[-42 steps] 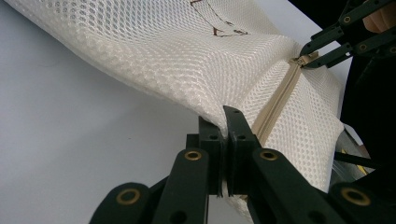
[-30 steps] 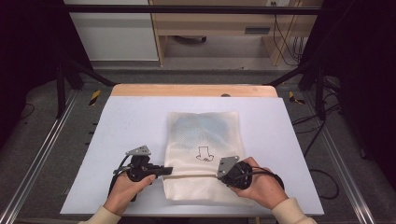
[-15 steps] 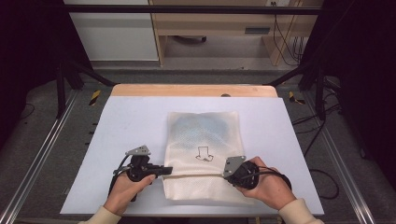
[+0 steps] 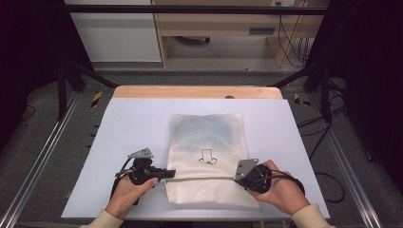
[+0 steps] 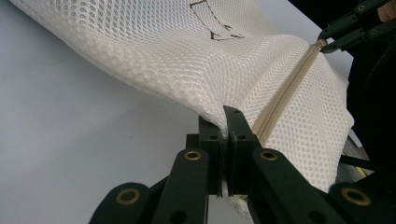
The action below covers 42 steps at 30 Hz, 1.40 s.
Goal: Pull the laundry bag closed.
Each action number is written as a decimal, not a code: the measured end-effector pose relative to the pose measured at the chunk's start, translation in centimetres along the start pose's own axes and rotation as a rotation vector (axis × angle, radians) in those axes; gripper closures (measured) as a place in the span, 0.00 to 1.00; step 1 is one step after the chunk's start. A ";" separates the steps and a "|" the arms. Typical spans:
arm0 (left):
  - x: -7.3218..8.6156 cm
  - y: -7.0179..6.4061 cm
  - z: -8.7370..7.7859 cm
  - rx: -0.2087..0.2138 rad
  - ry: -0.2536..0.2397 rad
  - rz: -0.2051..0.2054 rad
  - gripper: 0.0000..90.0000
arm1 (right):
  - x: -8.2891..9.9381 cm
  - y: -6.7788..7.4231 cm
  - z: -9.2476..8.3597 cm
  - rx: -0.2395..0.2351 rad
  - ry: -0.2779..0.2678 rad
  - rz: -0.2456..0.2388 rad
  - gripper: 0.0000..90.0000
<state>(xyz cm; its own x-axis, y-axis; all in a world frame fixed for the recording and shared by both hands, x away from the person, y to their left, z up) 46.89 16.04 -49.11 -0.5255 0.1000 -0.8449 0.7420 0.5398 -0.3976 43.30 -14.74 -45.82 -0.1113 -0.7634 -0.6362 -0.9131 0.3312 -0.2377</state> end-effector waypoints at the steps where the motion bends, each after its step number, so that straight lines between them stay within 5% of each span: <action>1: 0.0 0.0 0.0 0.000 0.000 -0.001 0.97 | 0.2 -0.1 -0.1 -0.003 0.004 -0.006 0.91; 42: 0.2 -0.1 0.2 0.002 0.010 0.003 0.97 | 2.5 -0.6 -1.3 0.020 0.016 0.049 0.91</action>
<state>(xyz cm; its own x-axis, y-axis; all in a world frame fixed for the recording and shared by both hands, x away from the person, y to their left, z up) 46.82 15.87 -49.30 -0.5273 0.1097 -0.8425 0.7442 0.5381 -0.3957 43.03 -17.59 -46.36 -0.1621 -0.7546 -0.6358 -0.8985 0.3792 -0.2210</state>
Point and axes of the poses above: each handheld gripper's, and its own axes: z roughly forward along the jaws, x roughly out of its underside, y roughly to its left, the point moved 5 cm from there along z, roughly forward along the jaws, and after that the axes turned 13 degrees about -y, right-handed, at the moved point
